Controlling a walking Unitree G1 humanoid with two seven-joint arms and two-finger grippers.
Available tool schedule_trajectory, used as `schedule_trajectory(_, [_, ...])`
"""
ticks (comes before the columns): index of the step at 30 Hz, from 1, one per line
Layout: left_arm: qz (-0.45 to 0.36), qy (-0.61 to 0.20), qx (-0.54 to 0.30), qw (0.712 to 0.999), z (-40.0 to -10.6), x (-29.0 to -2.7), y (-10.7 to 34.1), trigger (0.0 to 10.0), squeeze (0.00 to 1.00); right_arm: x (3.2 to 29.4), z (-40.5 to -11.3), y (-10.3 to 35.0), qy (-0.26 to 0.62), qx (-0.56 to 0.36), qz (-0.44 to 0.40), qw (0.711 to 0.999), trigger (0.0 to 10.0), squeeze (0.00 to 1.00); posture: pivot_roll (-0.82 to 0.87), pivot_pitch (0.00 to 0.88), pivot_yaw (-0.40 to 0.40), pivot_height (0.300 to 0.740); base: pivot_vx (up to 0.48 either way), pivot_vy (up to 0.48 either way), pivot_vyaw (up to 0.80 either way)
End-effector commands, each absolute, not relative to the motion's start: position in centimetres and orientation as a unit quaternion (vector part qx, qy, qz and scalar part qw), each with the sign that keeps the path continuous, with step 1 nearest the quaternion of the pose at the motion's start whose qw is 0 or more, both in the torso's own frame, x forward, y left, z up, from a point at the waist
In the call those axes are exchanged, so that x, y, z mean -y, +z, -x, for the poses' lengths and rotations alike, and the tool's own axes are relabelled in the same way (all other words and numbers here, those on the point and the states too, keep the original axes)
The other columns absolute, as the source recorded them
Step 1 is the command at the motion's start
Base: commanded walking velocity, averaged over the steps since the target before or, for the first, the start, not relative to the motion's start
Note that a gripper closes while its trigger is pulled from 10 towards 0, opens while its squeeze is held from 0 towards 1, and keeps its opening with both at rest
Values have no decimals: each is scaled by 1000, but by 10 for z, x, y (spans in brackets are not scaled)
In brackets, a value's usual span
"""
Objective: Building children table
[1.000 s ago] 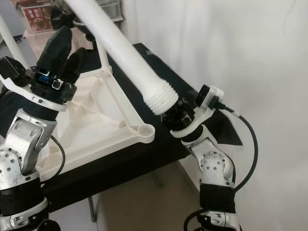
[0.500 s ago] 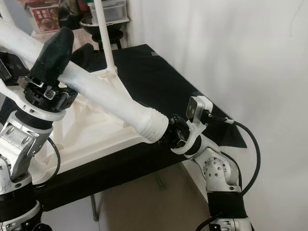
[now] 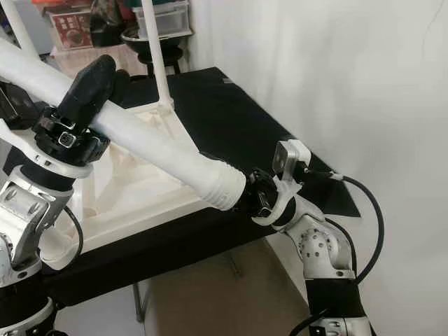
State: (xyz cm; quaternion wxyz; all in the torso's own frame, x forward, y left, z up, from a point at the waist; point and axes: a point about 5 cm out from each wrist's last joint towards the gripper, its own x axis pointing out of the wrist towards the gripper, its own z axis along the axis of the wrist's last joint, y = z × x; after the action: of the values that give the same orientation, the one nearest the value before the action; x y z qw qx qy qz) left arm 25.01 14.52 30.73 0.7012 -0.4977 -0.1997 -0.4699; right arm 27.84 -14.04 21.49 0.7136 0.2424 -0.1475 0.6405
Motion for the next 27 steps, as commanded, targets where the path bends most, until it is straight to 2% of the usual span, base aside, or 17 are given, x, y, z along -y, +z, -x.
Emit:
schedule_trajectory(1, [497,-479,234,685,-245,-150,322,0,0,139,-287,201,600,107,-238,756,10000,1000,-65,0,58,740,0,0,0])
schedule_trajectory(3, [502,-457,257,688,-249,-160,329,0,0,137,-292,199,581,101,-248,768,10000,1000,-64,0,58,740,0,0,0])
schedule_trajectory(11, [523,-428,305,671,-256,-182,348,0,0,135,-291,196,578,100,-262,766,10000,1000,-68,0,61,740,0,0,0])
schedule_trajectory(15, [514,-423,324,672,-257,-190,357,0,0,134,-290,193,576,93,-256,771,10000,1000,-69,0,60,740,0,0,0])
schedule_trajectory(19, [497,-412,336,686,-258,-197,366,0,0,135,-291,187,571,77,-225,786,10000,1000,-68,0,61,740,0,0,0])
schedule_trajectory(21, [481,-397,337,705,-263,-198,370,0,0,136,-294,179,563,49,-176,806,10000,1000,-68,0,61,740,0,0,0])
schedule_trajectory(25, [477,-391,335,712,-265,-197,370,0,0,136,-295,175,560,39,-153,813,10000,1000,-76,0,60,740,0,0,0])
schedule_trajectory(26, [470,-374,328,729,-270,-194,366,0,0,135,-296,169,553,26,-140,821,10000,1000,-76,0,60,740,0,0,0])
schedule_trajectory(27, [470,-374,328,729,-270,-194,366,0,0,135,-296,169,553,26,-140,821,10000,1000,-76,0,60,740,0,0,0])
